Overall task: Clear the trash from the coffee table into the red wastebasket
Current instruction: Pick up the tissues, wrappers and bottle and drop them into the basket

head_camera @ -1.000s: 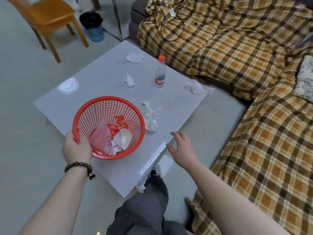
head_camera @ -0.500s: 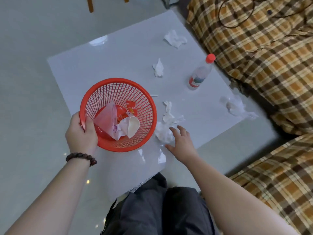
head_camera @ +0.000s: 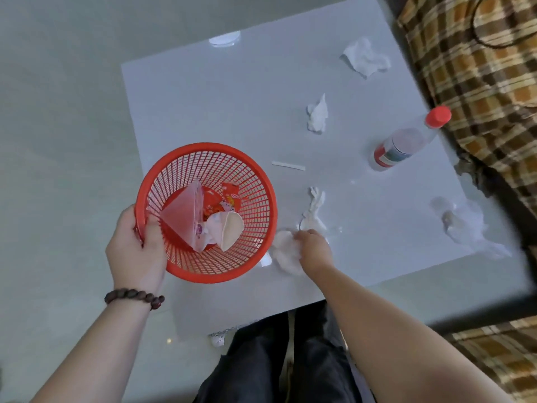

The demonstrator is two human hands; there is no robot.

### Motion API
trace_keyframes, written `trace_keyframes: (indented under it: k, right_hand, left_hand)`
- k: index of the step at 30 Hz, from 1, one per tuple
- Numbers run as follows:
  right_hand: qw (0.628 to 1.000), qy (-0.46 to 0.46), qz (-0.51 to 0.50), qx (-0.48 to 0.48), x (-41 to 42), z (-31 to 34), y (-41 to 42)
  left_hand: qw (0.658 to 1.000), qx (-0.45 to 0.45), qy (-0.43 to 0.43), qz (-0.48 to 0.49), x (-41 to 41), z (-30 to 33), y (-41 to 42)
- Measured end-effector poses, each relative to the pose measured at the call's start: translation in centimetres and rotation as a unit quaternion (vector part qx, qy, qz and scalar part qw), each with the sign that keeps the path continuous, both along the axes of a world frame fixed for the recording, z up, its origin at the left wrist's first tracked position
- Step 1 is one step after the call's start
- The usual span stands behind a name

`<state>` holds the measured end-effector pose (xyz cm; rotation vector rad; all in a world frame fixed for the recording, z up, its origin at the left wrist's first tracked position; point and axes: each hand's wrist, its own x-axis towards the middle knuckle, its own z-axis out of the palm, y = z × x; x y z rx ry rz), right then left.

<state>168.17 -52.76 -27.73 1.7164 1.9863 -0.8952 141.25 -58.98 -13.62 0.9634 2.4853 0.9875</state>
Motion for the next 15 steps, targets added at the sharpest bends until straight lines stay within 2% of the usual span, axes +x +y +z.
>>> trace_keyframes:
  k: [2,5,7,11,15]
  right_hand:
    - [0.999,0.042,0.011,0.028,0.5,1.5,0.7]
    - [0.988,0.117,-0.08,0.055,1.2,5.3,2.1]
    - [0.967,0.188,-0.153,0.072,1.7,8.2,3.1]
    - [0.92,0.322,-0.118,0.192,1.6,14.5,4.8]
    - [0.877,0.397,-0.105,0.25,0.2,18.9,6.1]
  left_hand:
    - [1.0,-0.006,0.005,0.011,0.3,0.1,0.0]
    - [1.0,-0.007,0.026,0.005,1.0,0.9,0.0]
    - [0.999,-0.006,0.034,0.005,1.5,1.5,0.1]
    - [0.999,-0.005,0.033,0.016,2.9,2.7,0.4]
    - [0.999,0.008,0.001,0.042,4.8,4.1,0.6]
